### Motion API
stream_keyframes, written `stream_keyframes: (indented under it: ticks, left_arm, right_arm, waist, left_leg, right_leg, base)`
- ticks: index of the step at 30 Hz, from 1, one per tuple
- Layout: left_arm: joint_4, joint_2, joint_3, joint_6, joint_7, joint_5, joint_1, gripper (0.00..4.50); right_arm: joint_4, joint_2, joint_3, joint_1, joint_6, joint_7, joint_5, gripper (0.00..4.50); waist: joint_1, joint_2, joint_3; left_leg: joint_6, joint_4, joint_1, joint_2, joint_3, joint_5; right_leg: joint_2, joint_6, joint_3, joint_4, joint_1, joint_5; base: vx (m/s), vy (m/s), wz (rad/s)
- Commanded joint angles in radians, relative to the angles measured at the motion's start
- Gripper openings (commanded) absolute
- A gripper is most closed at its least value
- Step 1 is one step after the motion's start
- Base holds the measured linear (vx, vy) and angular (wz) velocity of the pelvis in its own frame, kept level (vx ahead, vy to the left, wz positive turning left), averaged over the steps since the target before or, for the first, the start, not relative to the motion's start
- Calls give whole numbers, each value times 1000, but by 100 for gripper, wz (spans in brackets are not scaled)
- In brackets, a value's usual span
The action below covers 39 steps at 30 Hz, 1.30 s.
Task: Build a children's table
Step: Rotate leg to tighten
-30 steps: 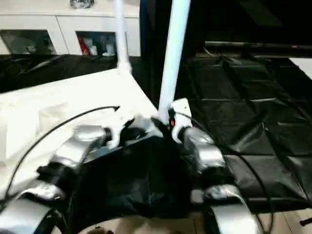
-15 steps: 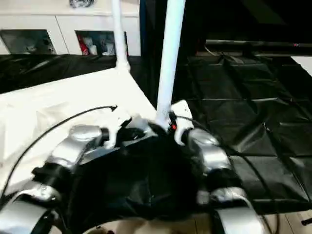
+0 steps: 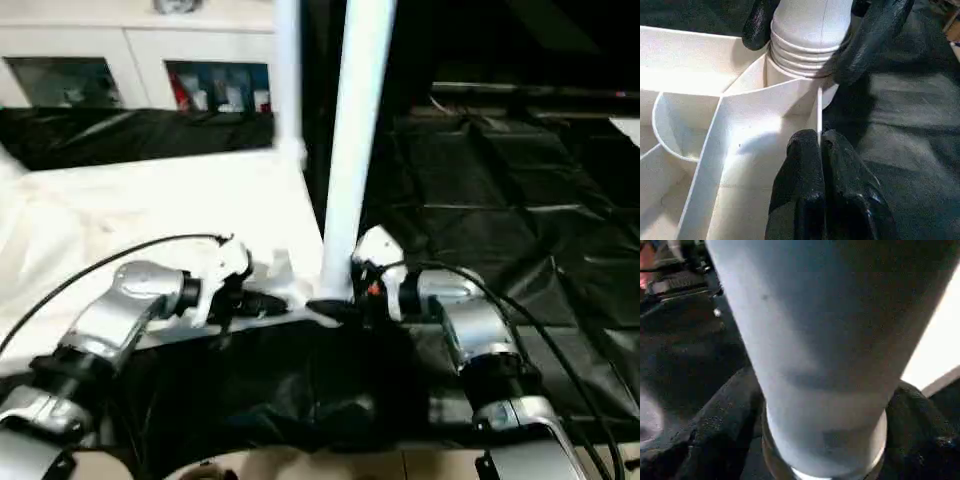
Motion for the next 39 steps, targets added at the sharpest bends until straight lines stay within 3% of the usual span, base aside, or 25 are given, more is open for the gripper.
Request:
stream_keyframes:
  ticks: [1,3,9,13,17,19,21,23,24,26,29,30,35,36,39]
  left_arm:
    - [-56,-10,-9,-16,-13,-26,-11,0]
    - [-62,-8,-7,-11,-11,-24,-7,0]
    - [-65,-11,-2,-8,14,-28,-7,0]
    - [-22,-48,20,-7,106,-9,-33,0]
    - [73,-131,63,4,288,15,-106,0]
    - [104,-157,66,-1,345,30,-130,0]
    - [134,-185,72,-3,402,38,-153,0]
    - [150,-204,75,-5,439,42,-167,0]
    - [164,-221,77,-6,468,47,-178,0]
    - [186,-248,82,-15,508,56,-193,0]
    - [192,-255,74,-29,492,52,-195,0]
    - [189,-253,70,-34,483,51,-193,0]
    - [148,-220,56,-49,388,30,-161,0]
    - [136,-210,52,-55,358,23,-152,0]
    - [107,-183,40,-53,284,5,-129,0]
  right_arm:
    - [-30,15,53,15,15,45,12,316]
    - [-38,16,60,19,23,55,11,287]
    - [-54,24,62,27,47,62,21,273]
    - [-30,70,36,27,54,-39,17,272]
    - [118,191,-42,-25,49,-397,-42,272]
    - [167,234,-80,-47,50,-508,-37,272]
    - [214,279,-121,-70,48,-622,-28,272]
    - [243,308,-147,-86,49,-691,-20,272]
    - [266,331,-160,-100,41,-740,-22,272]
    - [300,369,-163,-122,16,-796,-39,272]
    - [305,391,-147,-131,-17,-756,-47,272]
    - [301,395,-148,-131,-18,-738,-39,328]
    - [258,364,-132,-121,-15,-597,-9,366]
    - [243,344,-113,-115,-20,-550,-12,388]
    - [185,280,-62,-89,-33,-385,-7,388]
  waist:
    - [0,-5,-65]
    - [-1,-9,-65]
    - [1,-9,-68]
    - [2,-7,-66]
    - [-10,-9,-61]
    - [-17,-2,-62]
    - [-22,-2,-62]
    - [-20,0,-66]
    - [-19,6,-66]
    - [-19,5,-70]
    - [-18,3,-72]
    - [-18,4,-70]
    - [-19,1,-68]
    - [-19,2,-67]
    - [-18,1,-69]
  left_leg:
    - [51,-68,13,23,3,-219]
    - [48,-68,12,22,4,-218]
    - [55,-64,10,21,4,-178]
    - [50,-65,11,20,4,-188]
    - [0,-73,14,14,0,-246]
    - [-16,-74,15,14,-4,-263]
    - [-19,-73,16,12,-2,-272]
    - [-13,-72,15,13,-2,-246]
    - [-11,-72,13,12,-3,-233]
    - [-5,-69,10,12,-1,-195]
    - [8,-67,9,11,-1,-183]
    - [12,-68,9,11,0,-186]
    - [30,-69,10,12,0,-207]
    - [31,-69,10,13,0,-212]
    - [42,-67,8,15,1,-200]
  right_leg:
    - [-45,-250,36,-67,50,-167]
    - [-44,-243,36,-69,50,-175]
    - [-44,-244,36,-63,51,-132]
    - [-45,-242,37,-66,49,-150]
    - [-48,-198,37,-81,46,-301]
    - [-50,-181,36,-85,45,-335]
    - [-48,-179,38,-87,41,-320]
    - [-46,-183,37,-82,45,-269]
    - [-46,-188,37,-80,45,-246]
    - [-44,-204,36,-72,48,-163]
    - [-42,-223,35,-66,53,-101]
    - [-42,-225,35,-67,53,-99]
    - [-45,-228,35,-71,55,-133]
    - [-44,-231,35,-71,57,-138]
    - [-43,-237,35,-68,59,-112]
  base:
    - [0,0,0]
    - [0,0,0]
    - [0,0,0]
    - [0,0,0]
    - [0,0,0]
    - [0,0,0]
    - [0,0,0]
    - [0,0,0]
    - [0,0,0]
    - [0,0,0]
    - [0,0,0]
    - [0,0,0]
    - [0,0,0]
    - [0,0,0]
    - [0,0,0]
